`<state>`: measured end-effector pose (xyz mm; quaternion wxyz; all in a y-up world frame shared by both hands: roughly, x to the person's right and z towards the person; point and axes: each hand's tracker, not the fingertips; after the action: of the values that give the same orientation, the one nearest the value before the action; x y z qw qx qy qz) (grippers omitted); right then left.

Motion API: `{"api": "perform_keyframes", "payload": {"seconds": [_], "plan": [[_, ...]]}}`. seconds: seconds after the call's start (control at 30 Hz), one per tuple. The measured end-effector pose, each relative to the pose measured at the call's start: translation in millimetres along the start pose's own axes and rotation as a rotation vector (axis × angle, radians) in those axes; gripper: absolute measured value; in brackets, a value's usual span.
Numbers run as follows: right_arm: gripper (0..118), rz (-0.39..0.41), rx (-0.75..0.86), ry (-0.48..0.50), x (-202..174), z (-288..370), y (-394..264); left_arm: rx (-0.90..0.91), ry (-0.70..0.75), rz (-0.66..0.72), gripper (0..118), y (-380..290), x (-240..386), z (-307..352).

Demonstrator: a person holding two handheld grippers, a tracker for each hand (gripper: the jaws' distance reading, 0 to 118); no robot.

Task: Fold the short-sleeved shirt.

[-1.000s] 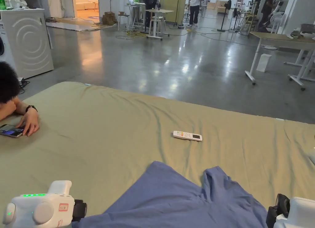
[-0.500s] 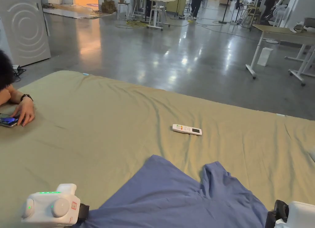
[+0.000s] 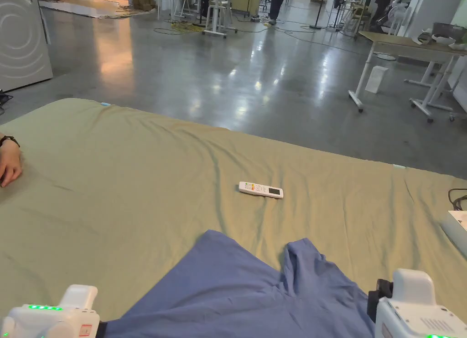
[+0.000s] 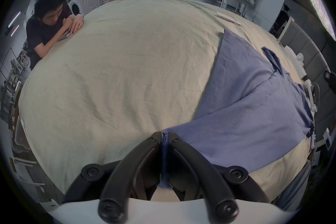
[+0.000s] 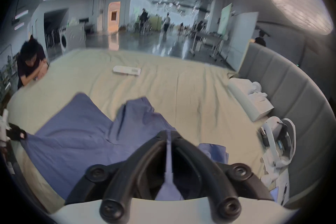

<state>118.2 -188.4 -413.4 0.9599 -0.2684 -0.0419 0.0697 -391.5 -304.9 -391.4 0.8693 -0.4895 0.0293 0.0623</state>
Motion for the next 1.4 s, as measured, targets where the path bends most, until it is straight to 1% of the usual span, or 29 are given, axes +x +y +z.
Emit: {"api": "perform_keyframes", "payload": {"seconds": [0.07, 0.13, 0.17, 0.2, 0.23, 0.33, 0.43, 0.5, 0.53, 0.6, 0.63, 0.67, 0.7, 0.73, 0.83, 0.87, 0.97, 1.0, 1.07, 1.17, 1.33, 1.4], "plan": [[31, 0.047, -0.072, 0.006, 6, -36, 10, 0.031, -0.006, 0.017, 7, 0, -2, 10], [45, 0.102, -0.208, 0.033, 11, -80, 19, 0.054, -0.023, 0.035, 7, 2, -5, 19], [53, 0.127, -0.252, 0.043, 12, -100, 23, 0.065, -0.029, 0.04, 7, 4, -6, 22], [58, 0.136, -0.328, 0.086, 15, -121, 25, 0.081, -0.03, 0.043, 7, 4, -5, 26], [59, 0.13, -0.363, 0.101, 17, -140, 24, 0.084, -0.027, 0.038, 7, 4, -5, 29], [61, 0.117, -0.451, 0.097, 17, -182, 21, 0.092, -0.017, 0.031, 7, 5, -1, 30], [61, 0.137, -0.531, 0.147, 14, -214, 12, 0.093, -0.005, 0.034, 7, 4, 2, 31], [61, 0.162, -0.556, 0.14, 9, -228, 9, 0.082, -0.01, 0.044, 7, 2, 3, 31], [61, 0.169, -0.553, 0.139, 8, -234, 6, 0.081, -0.008, 0.045, 7, 2, 3, 30], [54, 0.183, -0.563, 0.15, 4, -243, 6, 0.074, -0.005, 0.058, 7, 2, 4, 30], [45, 0.187, -0.573, 0.153, 2, -248, 6, 0.071, -0.004, 0.065, 7, 2, 4, 30], [33, 0.188, -0.588, 0.15, 1, -250, 4, 0.07, -0.005, 0.067, 7, 2, 4, 30], [16, 0.179, -0.594, 0.145, 0, -249, 4, 0.067, -0.003, 0.07, 7, 2, 4, 29], [6, 0.173, -0.594, 0.148, 0, -249, 5, 0.066, 0.0, 0.069, 7, 2, 5, 29], [5, 0.149, -0.572, 0.183, -2, -246, 5, 0.062, 0.007, 0.061, 7, 0, 6, 28], [5, 0.152, -0.568, 0.183, -5, -246, 5, 0.06, 0.008, 0.059, 7, 0, 7, 28], [3, 0.196, -0.547, 0.16, -11, -240, 1, 0.044, -0.002, 0.07, 7, -2, 8, 26], [2, 0.213, -0.51, 0.159, -10, -234, 1, 0.044, -0.001, 0.071, 7, -2, 8, 26], [2, 0.189, -0.452, 0.151, -8, -214, 4, 0.052, 0.0, 0.072, 7, -2, 9, 28], [2, 0.129, -0.347, 0.144, 1, -179, 15, 0.066, 0.008, 0.068, 7, 0, 11, 33], [2, 0.059, -0.204, 0.148, 28, -121, 41, 0.138, 0.0, 0.059, 7, 12, 19, 53], [2, 0.068, -0.143, 0.128, 36, -93, 51, 0.178, -0.004, 0.043, 7, 20, 24, 64]]}}
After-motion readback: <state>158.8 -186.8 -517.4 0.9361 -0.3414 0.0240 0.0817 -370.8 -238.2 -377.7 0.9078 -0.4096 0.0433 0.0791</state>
